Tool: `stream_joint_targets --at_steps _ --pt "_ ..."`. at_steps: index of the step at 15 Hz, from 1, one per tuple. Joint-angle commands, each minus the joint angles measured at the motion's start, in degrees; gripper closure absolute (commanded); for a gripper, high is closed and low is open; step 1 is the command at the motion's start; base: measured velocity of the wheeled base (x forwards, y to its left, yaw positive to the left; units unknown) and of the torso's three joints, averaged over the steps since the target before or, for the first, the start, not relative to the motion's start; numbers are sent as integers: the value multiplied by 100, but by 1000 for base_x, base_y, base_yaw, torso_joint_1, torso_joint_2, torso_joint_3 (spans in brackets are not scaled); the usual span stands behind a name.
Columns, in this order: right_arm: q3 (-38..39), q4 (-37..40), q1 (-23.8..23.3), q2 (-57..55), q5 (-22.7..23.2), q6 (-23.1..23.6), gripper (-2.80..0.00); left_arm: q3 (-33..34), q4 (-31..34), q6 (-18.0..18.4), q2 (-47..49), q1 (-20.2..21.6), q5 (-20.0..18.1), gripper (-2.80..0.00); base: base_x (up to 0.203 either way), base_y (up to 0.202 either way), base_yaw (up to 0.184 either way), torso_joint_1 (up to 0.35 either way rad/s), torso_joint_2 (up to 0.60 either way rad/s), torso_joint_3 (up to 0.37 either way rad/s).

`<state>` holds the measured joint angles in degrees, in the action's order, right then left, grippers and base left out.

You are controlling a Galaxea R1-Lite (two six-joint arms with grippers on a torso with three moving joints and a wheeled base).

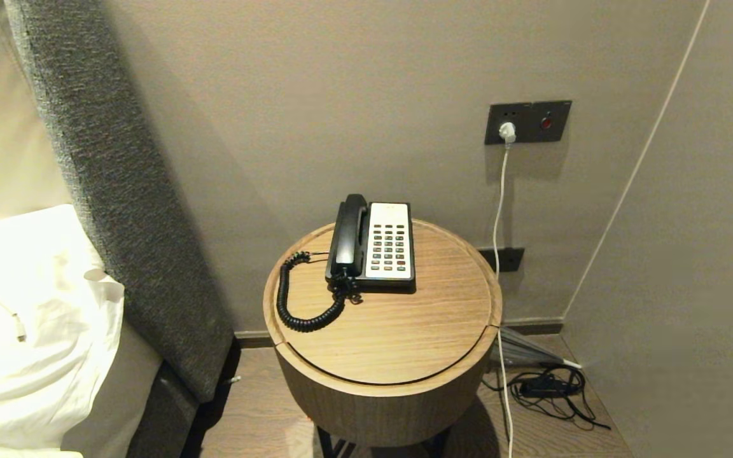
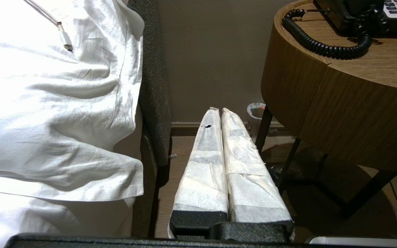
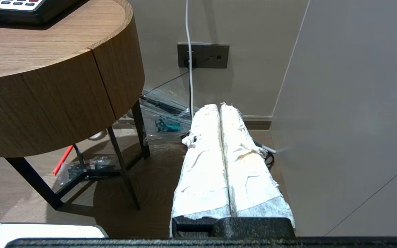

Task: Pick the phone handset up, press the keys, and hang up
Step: Pick up the desk phone handset

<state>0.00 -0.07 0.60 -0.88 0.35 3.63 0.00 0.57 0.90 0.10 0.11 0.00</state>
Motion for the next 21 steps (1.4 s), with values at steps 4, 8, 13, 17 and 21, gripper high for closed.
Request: stream_joint_targets --at_steps 4,8,13,17,21 --pt "0 -1 2 -9 1 6 0 0 4 -29 -1 -2 0 0 0 0 0 0 0 0" --pt "0 -1 2 -9 1 6 0 -9 -5 31 -1 7 -10 0 0 0 0 0 0 0" --pt "0 -1 2 -9 1 6 0 0 -22 -169 -1 0 18 0 0 0 0 2 3 -104" --pt "0 -1 2 -9 7 6 0 0 -39 -140 -1 3 12 0 0 0 0 2 3 -194" --pt "0 -1 2 -9 9 6 0 0 -40 -134 -1 7 18 0 0 0 0 2 2 -195"
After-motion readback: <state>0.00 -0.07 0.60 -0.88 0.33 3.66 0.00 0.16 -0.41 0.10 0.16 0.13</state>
